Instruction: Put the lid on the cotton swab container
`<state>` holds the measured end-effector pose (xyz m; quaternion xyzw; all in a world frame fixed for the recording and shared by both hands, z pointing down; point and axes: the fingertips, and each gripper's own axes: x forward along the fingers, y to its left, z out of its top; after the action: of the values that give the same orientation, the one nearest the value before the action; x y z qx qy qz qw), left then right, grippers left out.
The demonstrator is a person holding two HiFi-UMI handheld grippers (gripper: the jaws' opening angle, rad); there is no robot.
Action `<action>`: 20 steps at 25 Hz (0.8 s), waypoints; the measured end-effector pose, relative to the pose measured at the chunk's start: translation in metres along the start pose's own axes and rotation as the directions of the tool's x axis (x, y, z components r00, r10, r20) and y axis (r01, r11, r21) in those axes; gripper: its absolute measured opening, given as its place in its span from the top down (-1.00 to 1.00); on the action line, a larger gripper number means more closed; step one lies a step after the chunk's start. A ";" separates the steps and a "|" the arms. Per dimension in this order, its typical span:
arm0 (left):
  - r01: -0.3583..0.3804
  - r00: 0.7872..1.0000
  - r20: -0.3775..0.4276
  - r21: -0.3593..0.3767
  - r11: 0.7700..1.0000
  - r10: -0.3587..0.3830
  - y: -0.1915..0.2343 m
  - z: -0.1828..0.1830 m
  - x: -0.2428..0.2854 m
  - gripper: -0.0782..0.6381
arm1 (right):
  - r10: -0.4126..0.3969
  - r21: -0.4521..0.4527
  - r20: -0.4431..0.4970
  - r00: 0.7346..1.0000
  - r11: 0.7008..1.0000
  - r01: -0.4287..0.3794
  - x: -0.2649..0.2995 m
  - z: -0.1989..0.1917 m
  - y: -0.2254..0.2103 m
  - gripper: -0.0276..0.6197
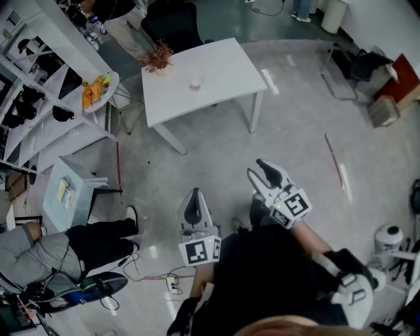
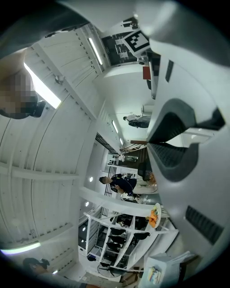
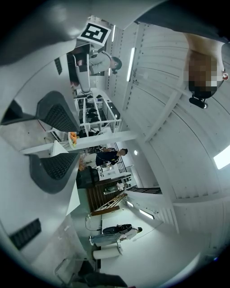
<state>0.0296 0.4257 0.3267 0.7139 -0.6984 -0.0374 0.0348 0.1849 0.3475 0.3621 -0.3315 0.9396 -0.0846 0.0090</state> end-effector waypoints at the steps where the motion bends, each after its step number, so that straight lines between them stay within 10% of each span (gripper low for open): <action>1: 0.002 1.000 -0.005 0.002 1.000 -0.002 0.001 -0.002 0.004 0.76 | 0.002 0.005 0.003 1.000 1.000 -0.002 0.003 -0.001 -0.002 0.53; 20: -0.058 0.996 -0.068 -0.009 0.998 0.057 0.048 -0.015 0.249 0.76 | 0.143 0.006 -0.013 0.990 0.990 -0.143 0.211 0.022 -0.154 0.53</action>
<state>-0.0113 0.1759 0.3455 0.6941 -0.7169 -0.0158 0.0636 0.1181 0.0946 0.3741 -0.2628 0.9608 -0.0881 0.0097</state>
